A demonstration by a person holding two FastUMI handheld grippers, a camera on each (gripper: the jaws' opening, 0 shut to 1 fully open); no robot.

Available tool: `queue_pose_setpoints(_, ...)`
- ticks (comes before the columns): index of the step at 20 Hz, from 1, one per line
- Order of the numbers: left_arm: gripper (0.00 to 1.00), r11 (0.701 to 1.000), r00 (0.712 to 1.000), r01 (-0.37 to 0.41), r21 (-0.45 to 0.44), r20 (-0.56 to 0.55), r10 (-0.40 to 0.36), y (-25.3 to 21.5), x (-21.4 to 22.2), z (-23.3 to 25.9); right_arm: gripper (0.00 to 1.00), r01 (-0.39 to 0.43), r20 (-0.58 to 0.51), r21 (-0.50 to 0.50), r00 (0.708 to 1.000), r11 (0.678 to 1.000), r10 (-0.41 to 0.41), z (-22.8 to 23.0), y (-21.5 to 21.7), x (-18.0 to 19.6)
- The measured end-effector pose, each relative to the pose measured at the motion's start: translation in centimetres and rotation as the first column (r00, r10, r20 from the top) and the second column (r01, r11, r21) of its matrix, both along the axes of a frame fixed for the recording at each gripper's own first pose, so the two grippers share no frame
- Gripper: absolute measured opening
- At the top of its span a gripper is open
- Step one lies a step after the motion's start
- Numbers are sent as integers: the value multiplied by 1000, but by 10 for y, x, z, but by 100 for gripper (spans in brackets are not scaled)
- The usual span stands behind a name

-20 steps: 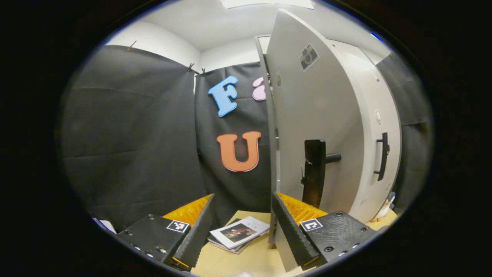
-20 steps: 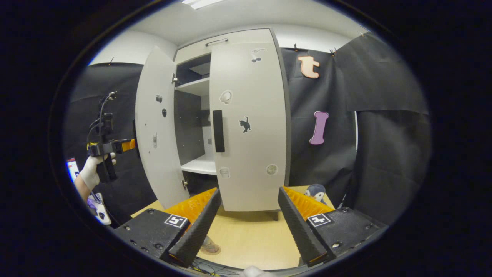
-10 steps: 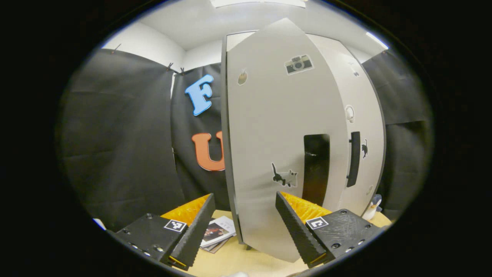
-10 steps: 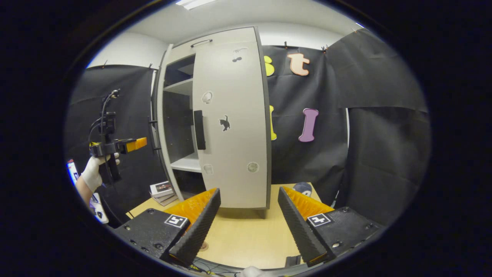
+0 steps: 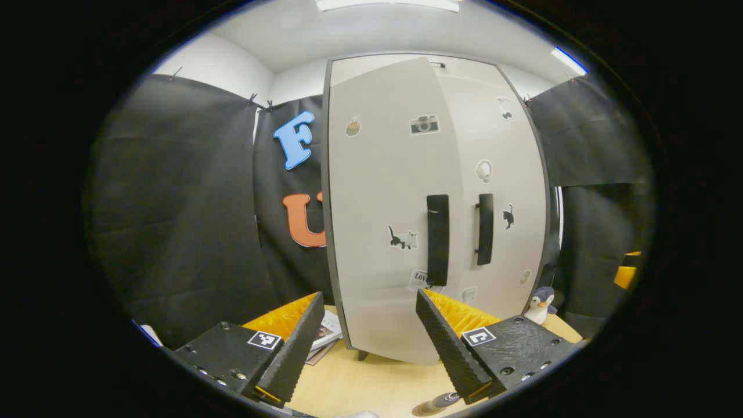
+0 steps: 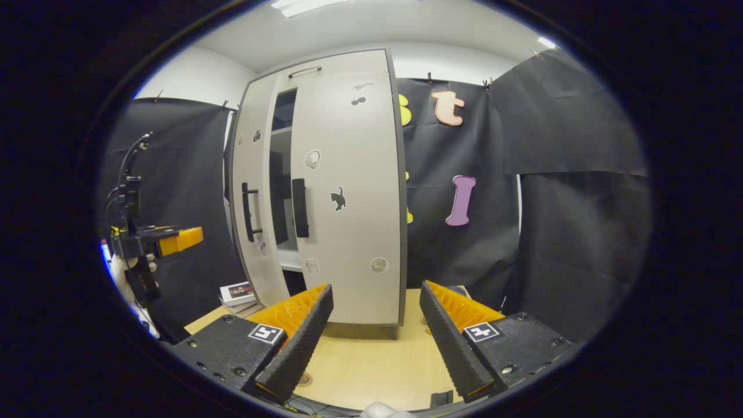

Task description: Grasp the bottle in the cabinet with the left hand and place it on the coaster, then close the right door with the right hand and the left door with the left hand.

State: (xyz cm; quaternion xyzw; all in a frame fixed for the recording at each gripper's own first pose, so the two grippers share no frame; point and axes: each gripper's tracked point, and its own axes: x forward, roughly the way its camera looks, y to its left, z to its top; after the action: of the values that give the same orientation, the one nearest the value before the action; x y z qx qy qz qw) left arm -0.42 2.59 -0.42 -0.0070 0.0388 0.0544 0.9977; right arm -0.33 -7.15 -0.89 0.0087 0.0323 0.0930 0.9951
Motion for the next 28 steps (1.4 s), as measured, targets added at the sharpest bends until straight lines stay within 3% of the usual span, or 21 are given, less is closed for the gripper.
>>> queue_pose_setpoints(3, 97, 999, 999, 29, -14, 28, -28, -24, -24, 1, 98, -20, 1, 0, 1000, 1000, 20, 2, 16, 4)
queue_pose_setpoints(10, 97, 1000, 1000, 9, -27, 23, -8, -28, -68, -19, 96, -22, 17, -15, 1000, 1000, 23, -2, 39, 1)
queue_pose_setpoints(18, 97, 999, 999, 44, -11, -22, -44, -24, -69, -30, 98, 11, 27, -20, 1000, 1000, -11, -4, 48, -9)
queue_pose_setpoints(28, 97, 993, 993, 117, -10, -4, -117, -23, -70, -26, 98, 81, 40, -7, 996, 997, -81, -2, 47, -18)
